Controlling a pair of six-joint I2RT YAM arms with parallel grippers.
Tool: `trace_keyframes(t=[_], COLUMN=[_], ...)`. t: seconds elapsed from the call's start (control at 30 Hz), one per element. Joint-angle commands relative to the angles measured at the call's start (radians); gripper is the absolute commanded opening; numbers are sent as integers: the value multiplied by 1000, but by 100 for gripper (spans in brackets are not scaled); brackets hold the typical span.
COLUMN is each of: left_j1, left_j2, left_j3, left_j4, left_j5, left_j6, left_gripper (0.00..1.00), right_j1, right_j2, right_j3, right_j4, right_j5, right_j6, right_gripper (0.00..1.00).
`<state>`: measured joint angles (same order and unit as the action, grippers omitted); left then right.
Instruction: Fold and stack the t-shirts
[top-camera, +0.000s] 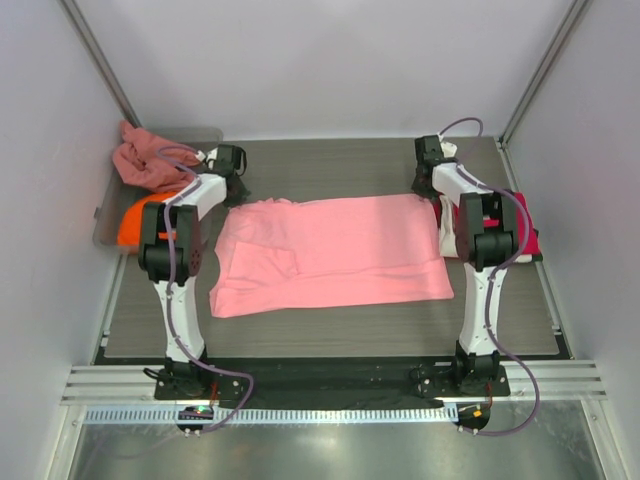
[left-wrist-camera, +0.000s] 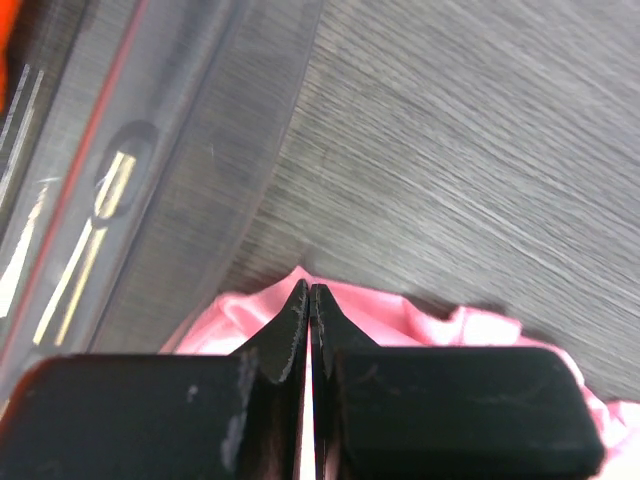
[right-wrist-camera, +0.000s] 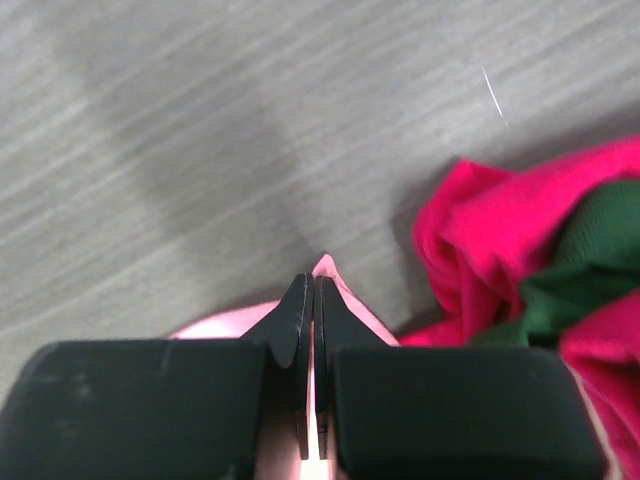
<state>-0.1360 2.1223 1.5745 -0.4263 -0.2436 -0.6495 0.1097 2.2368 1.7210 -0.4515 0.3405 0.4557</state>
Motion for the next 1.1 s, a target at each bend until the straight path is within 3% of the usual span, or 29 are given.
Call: trace_keyframes(t=[0.0, 0.33, 0.83, 1.07], left_j1=[-8, -34, -66, -131], left_j2=[-113, -258, -571, -709], left_j3=[-20, -146, -502, -628], left_j4=[34, 63, 156, 161], left_j5=[-14, -52, -166, -263], left_j6=[1, -1, 22, 45], left_gripper=[0, 0, 0, 0], right_j1=[5, 5, 1, -10], right_j2=[-109, -308, -571, -697], right_j3=[-32, -196, -497, -610], right_j4=[-26, -7, 36, 37], right_j5=[-1, -72, -67, -51], right_j6=[1, 17, 26, 28], right_gripper=[1, 1, 1, 1])
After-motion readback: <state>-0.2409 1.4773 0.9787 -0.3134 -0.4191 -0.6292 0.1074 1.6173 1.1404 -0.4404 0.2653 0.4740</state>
